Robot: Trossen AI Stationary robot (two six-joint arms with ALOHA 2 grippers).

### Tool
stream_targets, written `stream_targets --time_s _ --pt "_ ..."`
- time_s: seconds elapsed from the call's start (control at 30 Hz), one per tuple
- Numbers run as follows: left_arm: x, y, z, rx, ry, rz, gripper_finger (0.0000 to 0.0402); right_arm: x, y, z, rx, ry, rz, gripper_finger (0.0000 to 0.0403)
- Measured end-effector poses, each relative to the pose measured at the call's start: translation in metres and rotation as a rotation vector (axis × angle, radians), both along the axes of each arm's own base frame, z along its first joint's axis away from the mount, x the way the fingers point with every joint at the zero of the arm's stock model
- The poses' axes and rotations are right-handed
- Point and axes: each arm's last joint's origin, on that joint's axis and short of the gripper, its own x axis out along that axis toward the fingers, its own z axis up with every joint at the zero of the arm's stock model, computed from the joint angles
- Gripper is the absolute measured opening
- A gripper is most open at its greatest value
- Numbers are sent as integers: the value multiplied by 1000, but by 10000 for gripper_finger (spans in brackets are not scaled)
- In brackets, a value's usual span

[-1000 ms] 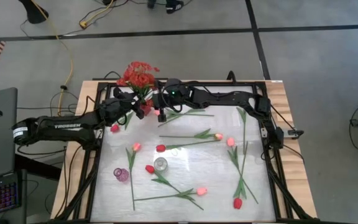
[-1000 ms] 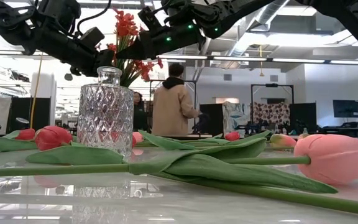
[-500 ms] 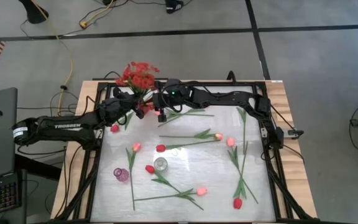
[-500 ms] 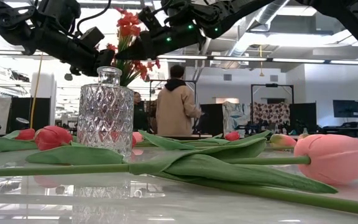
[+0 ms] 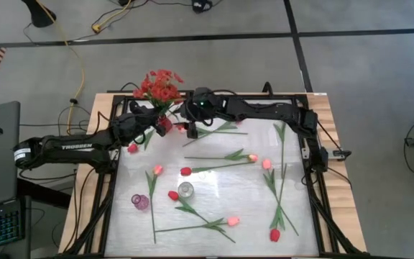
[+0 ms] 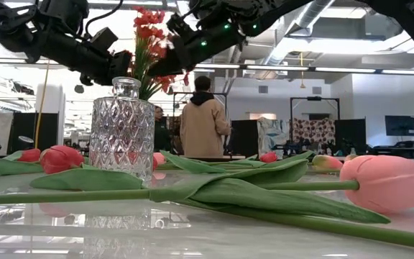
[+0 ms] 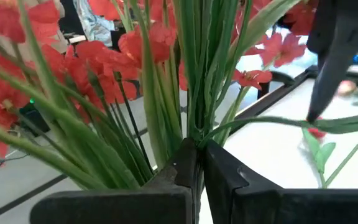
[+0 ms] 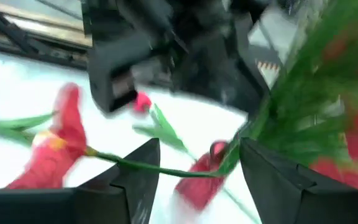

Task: Sort flowers into vase by color
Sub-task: Put the orange flowers into the red vase

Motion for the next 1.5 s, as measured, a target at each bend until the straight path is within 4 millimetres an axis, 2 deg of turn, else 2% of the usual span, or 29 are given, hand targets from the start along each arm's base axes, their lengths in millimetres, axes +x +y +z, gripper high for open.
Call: stream_targets --time_s 0.13,0.3,0.87,1.5 --pt "-8 -4 -11 17 -61 -3 1 -11 -6 10 60 28 20 246" --pt "-15 -7 -16 50 -120 -26 0 -18 -15 11 102 52 25 239" --pt "-29 -9 -39 40 -151 -2 0 -20 -19 13 118 33 11 238" --pt "-25 -8 -55 -37 -85 3 0 -21 -18 14 140 47 3 238"
